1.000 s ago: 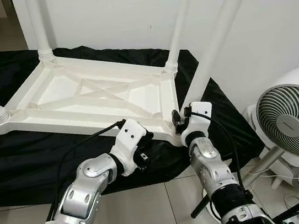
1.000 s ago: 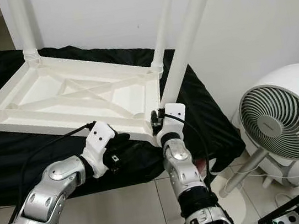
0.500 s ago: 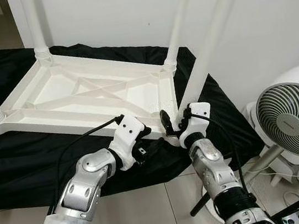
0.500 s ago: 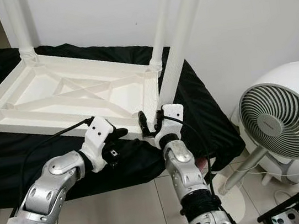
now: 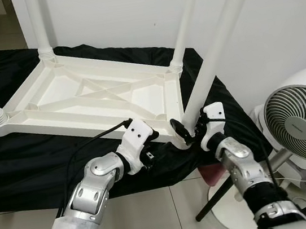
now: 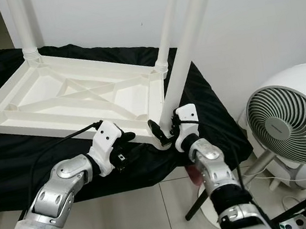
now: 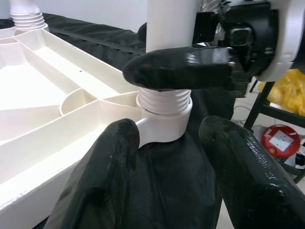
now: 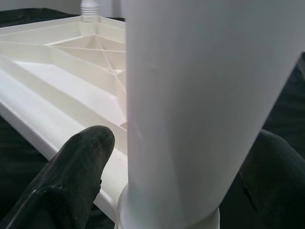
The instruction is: Building children table
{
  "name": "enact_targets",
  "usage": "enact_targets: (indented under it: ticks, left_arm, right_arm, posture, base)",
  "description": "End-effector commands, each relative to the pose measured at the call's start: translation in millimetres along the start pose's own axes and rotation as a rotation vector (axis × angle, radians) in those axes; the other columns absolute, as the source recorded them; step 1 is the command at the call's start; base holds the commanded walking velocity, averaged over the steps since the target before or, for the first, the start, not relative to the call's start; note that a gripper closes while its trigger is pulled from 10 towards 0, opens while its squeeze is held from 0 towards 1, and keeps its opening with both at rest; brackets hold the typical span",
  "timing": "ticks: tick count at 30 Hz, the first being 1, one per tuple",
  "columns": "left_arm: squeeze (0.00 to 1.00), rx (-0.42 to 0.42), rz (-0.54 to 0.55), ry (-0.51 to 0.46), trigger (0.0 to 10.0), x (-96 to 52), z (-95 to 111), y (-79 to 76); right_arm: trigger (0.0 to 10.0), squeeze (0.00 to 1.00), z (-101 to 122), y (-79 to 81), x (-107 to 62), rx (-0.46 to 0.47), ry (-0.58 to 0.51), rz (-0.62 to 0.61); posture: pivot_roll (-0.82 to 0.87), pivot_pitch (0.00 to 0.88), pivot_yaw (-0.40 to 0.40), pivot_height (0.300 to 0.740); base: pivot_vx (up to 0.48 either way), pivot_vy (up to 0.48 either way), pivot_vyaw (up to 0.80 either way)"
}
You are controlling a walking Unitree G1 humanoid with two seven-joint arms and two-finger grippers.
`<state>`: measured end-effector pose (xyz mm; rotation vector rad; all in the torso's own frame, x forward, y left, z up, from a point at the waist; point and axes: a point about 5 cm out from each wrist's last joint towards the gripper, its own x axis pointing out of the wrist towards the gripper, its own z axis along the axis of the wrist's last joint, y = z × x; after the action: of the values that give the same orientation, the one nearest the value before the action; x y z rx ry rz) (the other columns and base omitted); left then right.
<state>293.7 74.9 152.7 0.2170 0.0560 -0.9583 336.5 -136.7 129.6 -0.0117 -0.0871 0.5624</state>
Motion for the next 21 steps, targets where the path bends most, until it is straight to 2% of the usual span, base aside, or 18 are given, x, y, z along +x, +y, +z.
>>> enact_targets:
  ticks: [1,8,9,10,11,12,21]
  left_arm:
    - [0.00,-0.004,0.049,0.006,10.0,3.4,-2.5,-0.8]
    - [0.00,0.000,0.026,-0.001,10.0,6.4,-1.0,-0.8]
    - [0.00,0.000,0.024,-0.003,10.0,6.8,-0.6,-0.9]
    - [0.00,0.000,0.021,-0.005,10.0,7.3,-0.2,-1.2]
    - [0.00,0.000,0.018,-0.006,10.0,7.7,0.1,-1.5]
    - [0.00,0.000,0.016,-0.006,10.0,7.9,0.4,-1.6]
    - [0.00,-0.002,0.004,-0.009,10.0,8.7,0.9,-2.9]
  right_arm:
    - [10.0,0.00,-1.6,-0.9,-0.9,-0.005,0.005,0.029]
    - [10.0,0.00,1.5,-8.5,2.3,-0.064,0.030,0.094]
    - [7.2,0.00,0.8,-9.7,2.3,-0.064,0.040,0.100]
    - [1.5,0.00,-0.6,-10.8,1.3,-0.060,0.048,0.108]
    - [1.5,0.00,-2.0,-12.0,0.2,-0.060,0.057,0.112]
    - [0.0,0.00,-3.5,-13.4,-0.8,-0.059,0.065,0.117]
    - [0.0,0.00,-14.6,-19.5,-9.8,-0.034,0.100,0.094]
  posture:
    - [0.10,0.007,-0.137,0.740]
    - [0.09,0.000,-0.125,0.740]
    - [0.09,0.000,-0.124,0.740]
    - [0.09,0.000,-0.122,0.740]
    - [0.09,0.000,-0.122,0.740]
    - [0.09,0.000,-0.121,0.740]
    - [0.08,0.000,-0.121,0.740]
  base:
    - [0.000,0.000,0.00]
    - [0.000,0.000,0.00]
    - [0.000,0.000,0.00]
    - [0.000,0.000,0.00]
    - [0.000,0.000,0.00]
    - [0.000,0.000,0.00]
    - [0.000,0.000,0.00]
